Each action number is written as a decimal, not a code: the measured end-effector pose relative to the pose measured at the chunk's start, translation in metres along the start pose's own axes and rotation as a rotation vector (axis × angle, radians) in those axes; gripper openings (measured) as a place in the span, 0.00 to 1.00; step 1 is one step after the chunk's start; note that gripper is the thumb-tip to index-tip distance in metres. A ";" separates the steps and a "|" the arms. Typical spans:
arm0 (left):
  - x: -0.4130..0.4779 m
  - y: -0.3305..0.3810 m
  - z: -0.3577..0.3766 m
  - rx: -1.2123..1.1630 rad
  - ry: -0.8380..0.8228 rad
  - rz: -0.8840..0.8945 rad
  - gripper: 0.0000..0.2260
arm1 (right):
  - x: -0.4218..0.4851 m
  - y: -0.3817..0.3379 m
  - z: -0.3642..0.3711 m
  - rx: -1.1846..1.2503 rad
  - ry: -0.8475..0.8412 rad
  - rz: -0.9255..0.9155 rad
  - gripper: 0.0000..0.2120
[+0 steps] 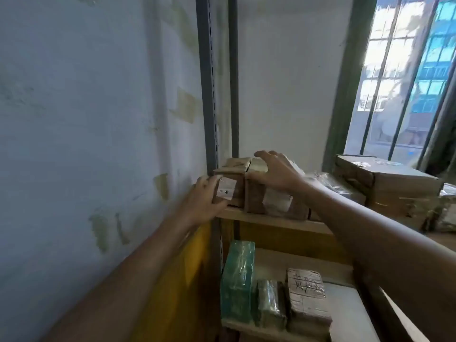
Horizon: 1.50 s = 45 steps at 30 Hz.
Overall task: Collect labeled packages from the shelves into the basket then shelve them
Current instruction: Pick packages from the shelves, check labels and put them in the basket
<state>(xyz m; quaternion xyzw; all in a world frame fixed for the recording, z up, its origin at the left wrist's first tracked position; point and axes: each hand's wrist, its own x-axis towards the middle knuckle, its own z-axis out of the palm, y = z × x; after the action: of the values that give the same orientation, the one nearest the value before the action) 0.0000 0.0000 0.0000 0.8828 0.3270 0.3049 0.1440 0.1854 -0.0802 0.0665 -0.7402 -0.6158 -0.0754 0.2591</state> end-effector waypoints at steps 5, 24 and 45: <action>0.007 -0.020 0.020 -0.156 -0.088 0.024 0.33 | 0.033 -0.022 0.028 -0.062 -0.110 -0.056 0.24; 0.002 -0.025 -0.012 -0.275 0.307 0.089 0.43 | 0.033 -0.067 -0.041 0.646 0.049 -0.066 0.10; -0.015 0.049 -0.045 -0.477 0.536 0.157 0.29 | -0.007 -0.072 -0.077 0.801 0.158 -0.257 0.37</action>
<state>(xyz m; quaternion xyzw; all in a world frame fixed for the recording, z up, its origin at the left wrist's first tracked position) -0.0136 -0.0441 0.0500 0.7356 0.2042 0.6031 0.2312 0.1317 -0.1148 0.1499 -0.4903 -0.6619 0.0819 0.5610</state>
